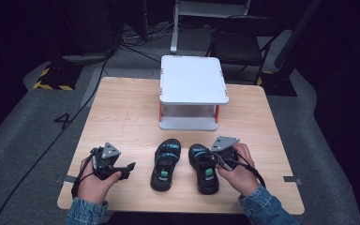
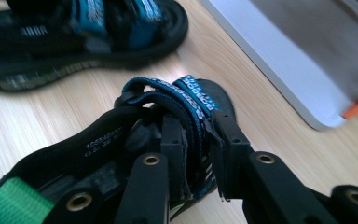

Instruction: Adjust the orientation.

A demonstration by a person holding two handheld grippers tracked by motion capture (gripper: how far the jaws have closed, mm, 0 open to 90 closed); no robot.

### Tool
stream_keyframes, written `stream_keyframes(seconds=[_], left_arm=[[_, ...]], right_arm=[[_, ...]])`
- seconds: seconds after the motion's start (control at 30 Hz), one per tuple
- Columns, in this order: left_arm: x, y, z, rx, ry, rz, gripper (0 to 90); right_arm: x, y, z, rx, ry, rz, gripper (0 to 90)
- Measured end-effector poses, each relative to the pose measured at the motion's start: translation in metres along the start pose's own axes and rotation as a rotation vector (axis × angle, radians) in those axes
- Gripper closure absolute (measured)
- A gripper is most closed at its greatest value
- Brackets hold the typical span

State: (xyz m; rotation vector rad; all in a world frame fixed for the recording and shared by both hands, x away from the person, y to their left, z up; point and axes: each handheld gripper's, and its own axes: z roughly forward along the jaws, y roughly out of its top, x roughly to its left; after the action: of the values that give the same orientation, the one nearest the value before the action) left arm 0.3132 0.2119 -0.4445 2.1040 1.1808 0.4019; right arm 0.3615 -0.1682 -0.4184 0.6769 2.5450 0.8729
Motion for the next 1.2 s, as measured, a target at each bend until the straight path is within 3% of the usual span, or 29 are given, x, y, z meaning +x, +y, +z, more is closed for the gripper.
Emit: stream_keyframes(seconds=[0.2, 0.27, 0.33, 0.43, 0.57, 0.67, 0.7, 0.73, 0.87, 1.03, 1.17, 1.2], left_arm=[[-0.001, -0.007, -0.002, 0.007, 0.01, -0.01, 28.9], [-0.002, -0.008, -0.003, 0.007, 0.006, -0.017, 28.9], [-0.003, -0.01, -0.003, 0.009, 0.009, -0.011, 28.9], [-0.004, -0.011, -0.001, 0.013, 0.006, -0.011, 28.9], [-0.005, -0.008, 0.001, 0.019, 0.0, 0.002, 28.9], [-0.005, -0.005, 0.002, 0.017, -0.007, 0.01, 28.9], [-0.005, -0.004, 0.002, 0.014, -0.007, 0.005, 28.9], [-0.004, -0.002, 0.003, 0.011, -0.007, 0.009, 28.9], [0.0, 0.005, 0.002, -0.008, -0.013, 0.005, 28.9], [0.009, 0.017, -0.001, -0.013, -0.01, 0.013, 27.4], [0.021, 0.026, -0.005, -0.014, -0.012, 0.009, 26.3], [0.028, 0.031, -0.006, -0.018, -0.001, -0.002, 26.0]], right_arm=[[0.012, 0.012, 0.009, -0.04, 0.003, 0.048, 76.9], [0.016, 0.016, 0.013, -0.063, 0.053, 0.066, 76.9], [0.022, 0.019, 0.016, -0.073, 0.074, 0.052, 76.5], [0.027, 0.021, 0.018, -0.088, 0.07, 0.031, 76.1], [0.026, 0.017, 0.02, -0.068, 0.084, 0.017, 74.5], [0.024, 0.014, 0.019, -0.067, 0.1, 0.032, 70.1], [0.025, 0.012, 0.02, -0.072, 0.111, 0.043, 62.3], [0.025, 0.012, 0.02, -0.072, 0.111, 0.043, 62.3], [0.026, 0.006, 0.015, -0.104, 0.093, 0.041, 47.1], [0.023, -0.001, 0.001, -0.146, 0.069, 0.066, 40.7], [0.015, -0.012, -0.015, -0.192, 0.045, 0.121, 35.3], [0.011, -0.018, -0.022, -0.218, 0.041, 0.184, 29.8]])
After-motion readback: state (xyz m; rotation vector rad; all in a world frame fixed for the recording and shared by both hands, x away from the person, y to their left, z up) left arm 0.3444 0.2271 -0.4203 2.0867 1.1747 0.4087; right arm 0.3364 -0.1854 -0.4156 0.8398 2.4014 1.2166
